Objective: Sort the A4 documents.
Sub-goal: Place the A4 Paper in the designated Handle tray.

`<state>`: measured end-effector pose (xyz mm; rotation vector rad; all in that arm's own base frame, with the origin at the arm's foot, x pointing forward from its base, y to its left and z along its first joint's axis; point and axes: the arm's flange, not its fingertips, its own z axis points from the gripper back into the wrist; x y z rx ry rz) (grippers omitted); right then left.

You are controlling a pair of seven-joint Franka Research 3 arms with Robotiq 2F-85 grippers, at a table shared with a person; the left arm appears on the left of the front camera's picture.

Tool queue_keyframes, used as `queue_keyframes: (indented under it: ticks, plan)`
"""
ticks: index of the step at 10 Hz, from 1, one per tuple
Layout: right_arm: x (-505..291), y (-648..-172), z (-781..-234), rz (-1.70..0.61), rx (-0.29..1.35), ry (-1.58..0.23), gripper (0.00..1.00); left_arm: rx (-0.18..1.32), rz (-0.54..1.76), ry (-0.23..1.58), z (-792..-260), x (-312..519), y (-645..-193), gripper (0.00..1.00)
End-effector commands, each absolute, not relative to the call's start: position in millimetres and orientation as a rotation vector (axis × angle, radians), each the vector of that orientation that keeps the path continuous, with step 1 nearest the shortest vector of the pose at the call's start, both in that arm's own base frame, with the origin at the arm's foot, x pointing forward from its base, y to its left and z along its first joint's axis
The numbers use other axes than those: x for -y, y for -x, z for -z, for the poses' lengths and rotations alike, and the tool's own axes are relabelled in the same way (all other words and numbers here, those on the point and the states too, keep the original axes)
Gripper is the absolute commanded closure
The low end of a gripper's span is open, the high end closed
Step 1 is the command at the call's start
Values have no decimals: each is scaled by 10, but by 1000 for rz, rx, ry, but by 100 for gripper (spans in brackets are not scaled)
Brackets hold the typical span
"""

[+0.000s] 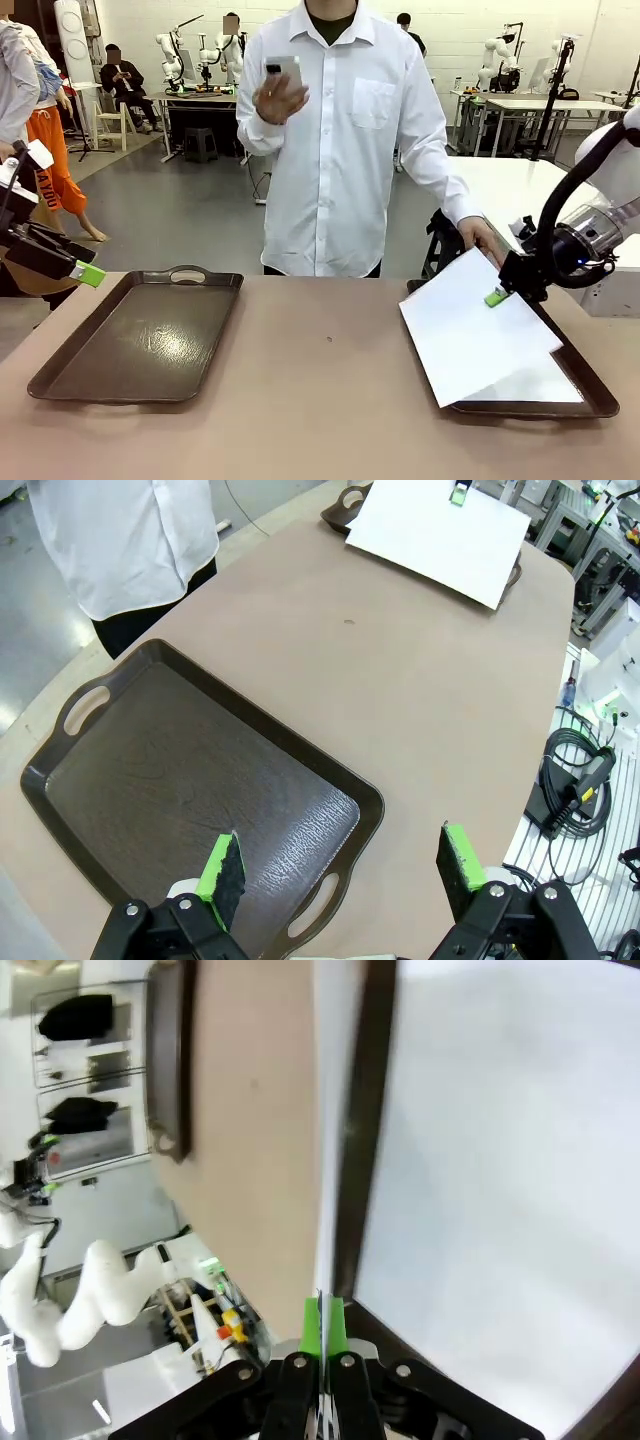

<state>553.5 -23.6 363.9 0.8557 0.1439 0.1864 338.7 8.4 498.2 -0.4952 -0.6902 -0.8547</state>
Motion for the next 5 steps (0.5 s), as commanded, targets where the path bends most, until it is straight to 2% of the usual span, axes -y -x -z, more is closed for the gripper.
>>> queue_keyframes:
  ticks: [1, 5]
  plan:
    - [436, -5737, -3558, -166, -140, -725, 99, 707, 867, 508, -4955, -99, -3398, 0]
    - [647, -5829, -3472, -147, -66, -606, 99, 707, 867, 508, -4955, -99, -3398, 0]
